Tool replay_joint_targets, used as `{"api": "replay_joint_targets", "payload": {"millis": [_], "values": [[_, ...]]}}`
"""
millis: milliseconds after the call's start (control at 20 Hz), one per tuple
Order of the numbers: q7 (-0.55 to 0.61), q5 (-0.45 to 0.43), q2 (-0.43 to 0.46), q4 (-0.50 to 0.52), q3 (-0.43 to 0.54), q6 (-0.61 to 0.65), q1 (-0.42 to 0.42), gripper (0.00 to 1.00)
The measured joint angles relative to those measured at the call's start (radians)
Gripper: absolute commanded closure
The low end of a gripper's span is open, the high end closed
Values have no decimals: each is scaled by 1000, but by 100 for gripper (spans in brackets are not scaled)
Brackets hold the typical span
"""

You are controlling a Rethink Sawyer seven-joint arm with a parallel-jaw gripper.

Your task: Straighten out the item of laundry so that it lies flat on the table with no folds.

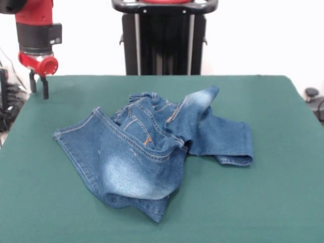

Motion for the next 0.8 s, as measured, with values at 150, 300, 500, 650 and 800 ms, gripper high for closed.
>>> {"api": "replay_joint_targets", "payload": {"millis": [150, 300, 500, 650, 800], "values": [[0, 14, 10, -8, 0, 14, 12, 0], [0, 24, 24, -21, 1, 32, 30, 0], [0, 25, 48, -29, -20, 57, 67, 0], [0, 24, 67, -38, -39, 62, 90, 0], [1, 18, 121, -62, -88, 64, 145, 0]]}}
